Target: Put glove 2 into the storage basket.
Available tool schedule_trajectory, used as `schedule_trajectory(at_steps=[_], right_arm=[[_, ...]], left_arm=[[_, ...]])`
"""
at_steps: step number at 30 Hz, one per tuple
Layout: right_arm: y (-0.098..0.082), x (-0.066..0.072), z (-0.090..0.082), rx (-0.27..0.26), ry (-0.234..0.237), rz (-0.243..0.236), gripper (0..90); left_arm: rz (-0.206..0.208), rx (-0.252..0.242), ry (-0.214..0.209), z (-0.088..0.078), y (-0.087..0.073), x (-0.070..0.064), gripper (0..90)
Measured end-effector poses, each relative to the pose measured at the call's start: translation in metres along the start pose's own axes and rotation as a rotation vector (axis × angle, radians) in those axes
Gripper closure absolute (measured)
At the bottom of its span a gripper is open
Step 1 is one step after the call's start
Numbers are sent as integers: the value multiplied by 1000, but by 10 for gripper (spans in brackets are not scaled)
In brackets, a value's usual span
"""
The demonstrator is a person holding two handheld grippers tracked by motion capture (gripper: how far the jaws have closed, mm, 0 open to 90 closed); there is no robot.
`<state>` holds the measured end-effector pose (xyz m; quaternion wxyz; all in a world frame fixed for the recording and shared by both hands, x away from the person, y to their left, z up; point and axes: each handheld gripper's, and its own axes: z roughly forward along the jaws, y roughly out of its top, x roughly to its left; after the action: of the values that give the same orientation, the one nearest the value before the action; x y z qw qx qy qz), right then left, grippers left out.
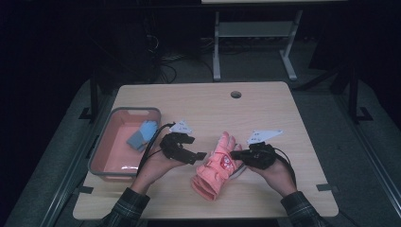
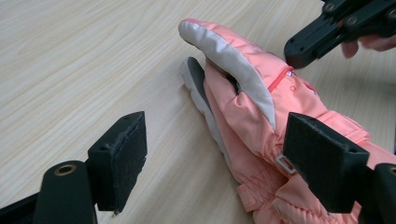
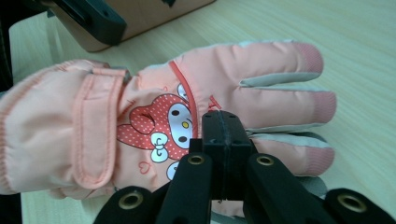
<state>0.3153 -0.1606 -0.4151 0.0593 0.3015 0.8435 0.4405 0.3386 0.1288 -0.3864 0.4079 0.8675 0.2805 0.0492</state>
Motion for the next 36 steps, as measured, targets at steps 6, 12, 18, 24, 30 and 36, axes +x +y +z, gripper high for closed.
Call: schedule_trajectory(at_steps=[6,12,18,24,30,36], right_arm=[[-6,2,15,53,4,4,900],[-9,1,27,98,19,8,900],[-12,3,35,132,6,-17,900],[-13,7,39,145,-17,-38,900],[-13,6,40,143,-12,-29,900],[-15,8,42,144,-25,-41,900]], left_arm=[[-3,2,0,1,-1,1,198],[3,3,-11,4,0,-3,177],[27,17,-31,13,8,-10,145],[37,47,-51,32,15,-16,134],[23,85,-68,54,15,-13,130],[-36,127,-106,72,8,-7,128]])
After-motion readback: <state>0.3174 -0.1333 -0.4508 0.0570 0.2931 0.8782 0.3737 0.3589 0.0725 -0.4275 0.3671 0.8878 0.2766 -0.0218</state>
